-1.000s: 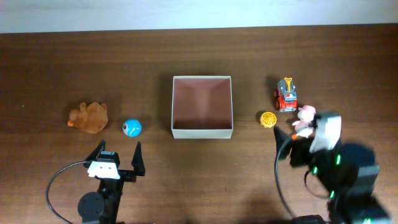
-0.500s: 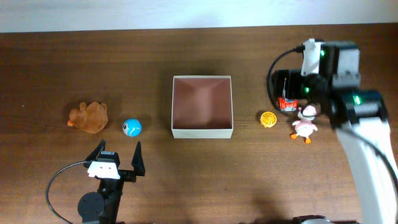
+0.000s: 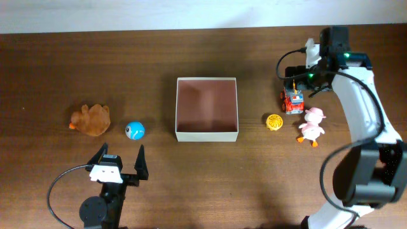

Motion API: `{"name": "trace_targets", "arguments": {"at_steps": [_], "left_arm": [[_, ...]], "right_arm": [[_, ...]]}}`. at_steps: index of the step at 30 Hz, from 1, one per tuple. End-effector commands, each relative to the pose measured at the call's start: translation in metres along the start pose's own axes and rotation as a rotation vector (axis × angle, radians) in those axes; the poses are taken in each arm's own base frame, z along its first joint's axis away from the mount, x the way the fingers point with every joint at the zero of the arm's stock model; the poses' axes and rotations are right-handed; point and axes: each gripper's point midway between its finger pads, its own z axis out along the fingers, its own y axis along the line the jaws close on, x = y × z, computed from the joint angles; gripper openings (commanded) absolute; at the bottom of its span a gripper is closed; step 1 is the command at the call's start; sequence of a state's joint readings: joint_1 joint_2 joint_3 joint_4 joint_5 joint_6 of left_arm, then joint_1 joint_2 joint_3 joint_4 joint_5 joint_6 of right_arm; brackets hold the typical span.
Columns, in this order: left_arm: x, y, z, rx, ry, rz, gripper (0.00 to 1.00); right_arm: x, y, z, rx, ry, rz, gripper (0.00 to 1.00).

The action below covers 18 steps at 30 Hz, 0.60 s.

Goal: Pack container
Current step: 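Reach right gripper to the red fire truck and grasp it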

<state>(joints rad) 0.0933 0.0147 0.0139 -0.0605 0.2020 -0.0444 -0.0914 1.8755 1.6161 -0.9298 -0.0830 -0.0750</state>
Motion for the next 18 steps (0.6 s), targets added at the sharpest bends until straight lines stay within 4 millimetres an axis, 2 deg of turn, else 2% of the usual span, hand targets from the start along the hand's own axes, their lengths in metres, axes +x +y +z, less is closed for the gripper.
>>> {"name": "trace_targets", "arguments": {"at_steps": [1,10,11,18], "left_arm": [[0.001,0.003,0.0,-0.014,-0.003,0.016,1.0],[0.001,0.003,0.0,-0.014,-0.003,0.016,0.99],[0.001,0.003,0.0,-0.014,-0.003,0.016,1.0],[0.001,0.003,0.0,-0.014,-0.003,0.016,1.0]], "right_arm": [[-0.004,-0.009,0.019,0.011,0.02,-0.038,0.99],[0.0,-0.014,0.058,0.007,0.058,-0.075,0.99],[0.003,-0.014,0.067,0.003,0.073,-0.083,0.99],[0.019,-0.015,0.095,-0.009,0.146,-0.077,0.99]]}}
